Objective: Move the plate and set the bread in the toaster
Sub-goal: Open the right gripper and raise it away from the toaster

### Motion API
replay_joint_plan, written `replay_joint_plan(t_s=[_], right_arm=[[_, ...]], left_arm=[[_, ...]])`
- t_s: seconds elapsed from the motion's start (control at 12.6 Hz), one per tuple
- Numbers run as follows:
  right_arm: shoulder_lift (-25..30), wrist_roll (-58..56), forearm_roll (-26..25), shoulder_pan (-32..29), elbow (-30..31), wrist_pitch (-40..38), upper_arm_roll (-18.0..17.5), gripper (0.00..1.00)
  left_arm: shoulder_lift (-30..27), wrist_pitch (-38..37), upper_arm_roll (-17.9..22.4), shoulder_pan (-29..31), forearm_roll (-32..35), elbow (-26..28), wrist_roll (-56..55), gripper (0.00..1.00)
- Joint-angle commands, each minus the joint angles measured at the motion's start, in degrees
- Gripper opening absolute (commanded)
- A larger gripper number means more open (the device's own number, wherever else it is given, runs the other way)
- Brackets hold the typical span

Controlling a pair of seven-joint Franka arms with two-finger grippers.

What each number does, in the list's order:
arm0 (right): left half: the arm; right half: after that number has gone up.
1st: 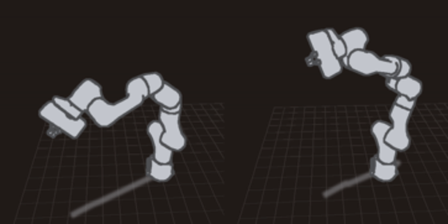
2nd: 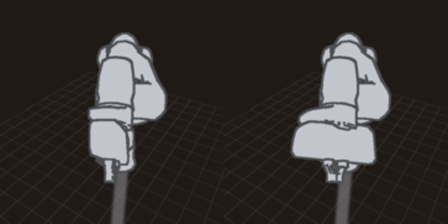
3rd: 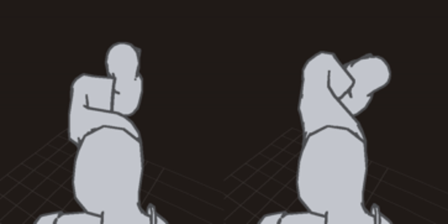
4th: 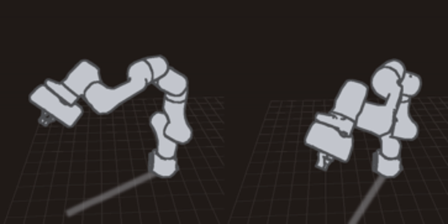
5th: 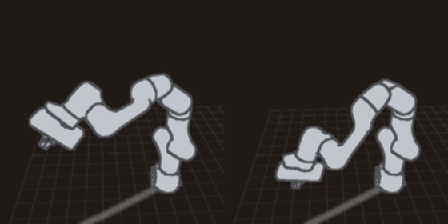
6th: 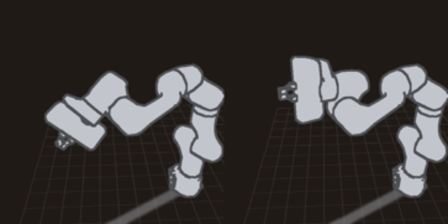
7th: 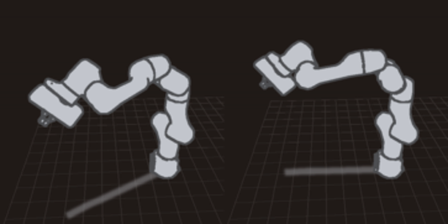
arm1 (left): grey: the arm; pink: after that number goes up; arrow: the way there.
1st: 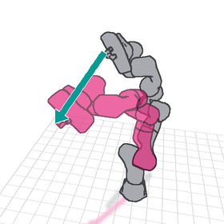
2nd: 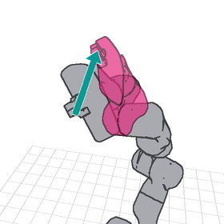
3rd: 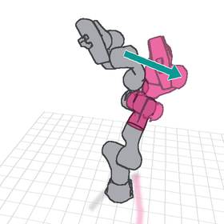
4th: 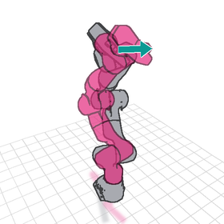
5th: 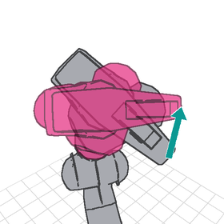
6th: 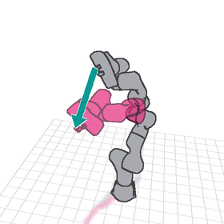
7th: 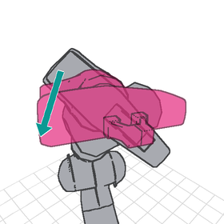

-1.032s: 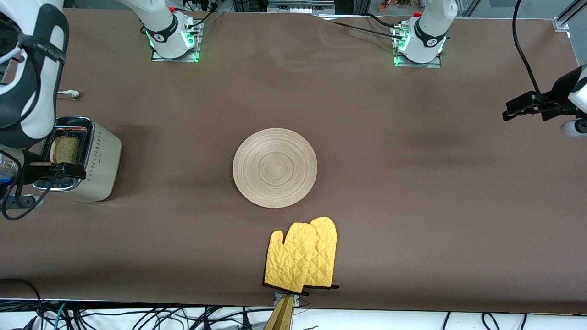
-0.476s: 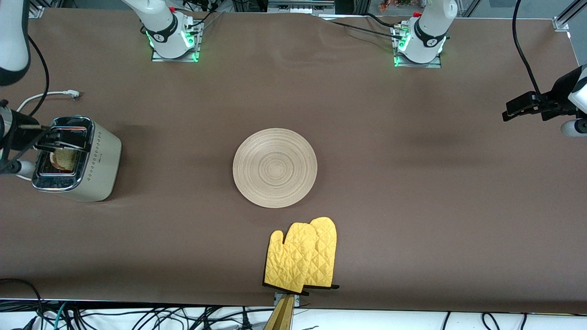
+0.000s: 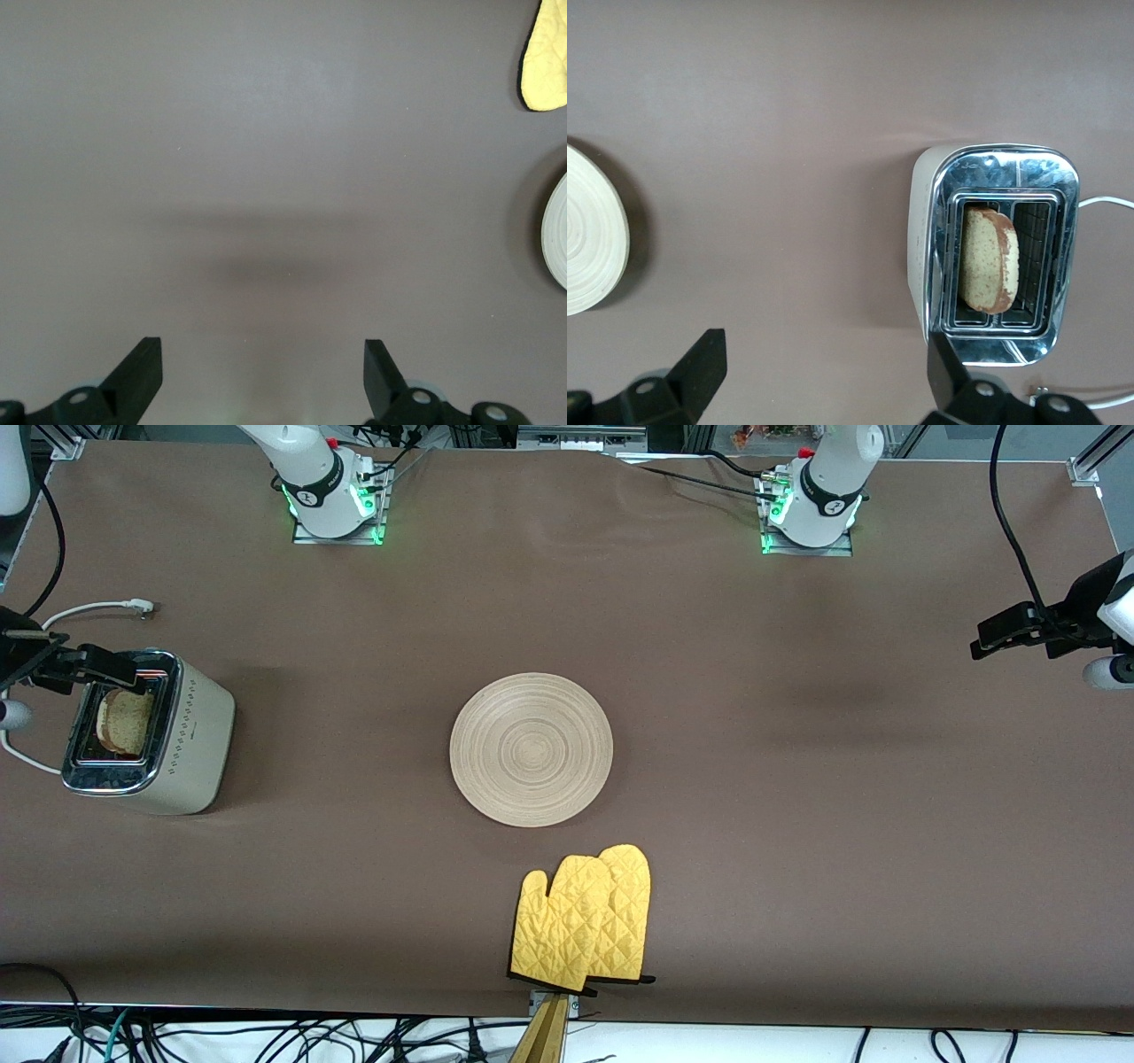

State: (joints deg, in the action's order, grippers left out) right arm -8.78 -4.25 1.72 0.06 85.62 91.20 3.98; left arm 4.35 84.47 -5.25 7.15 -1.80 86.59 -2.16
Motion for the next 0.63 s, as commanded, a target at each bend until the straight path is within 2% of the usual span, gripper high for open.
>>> replay_joint_plan(t_s=[0.0,0.56], right_arm=[[5.08,0.21,-1.1,-1.64,3.94,0.56,-2.31,1.0],[4.65,-0.14,-2.16,-2.08,4.47,-0.32,-2.31,1.0]], left_arm=[[0.84,-1.23,0.16,-0.3,0.83,-1.95,0.84,1.0],[0.84,-1.23,0.16,-0.3,0.83,-1.87,0.84,1.0]])
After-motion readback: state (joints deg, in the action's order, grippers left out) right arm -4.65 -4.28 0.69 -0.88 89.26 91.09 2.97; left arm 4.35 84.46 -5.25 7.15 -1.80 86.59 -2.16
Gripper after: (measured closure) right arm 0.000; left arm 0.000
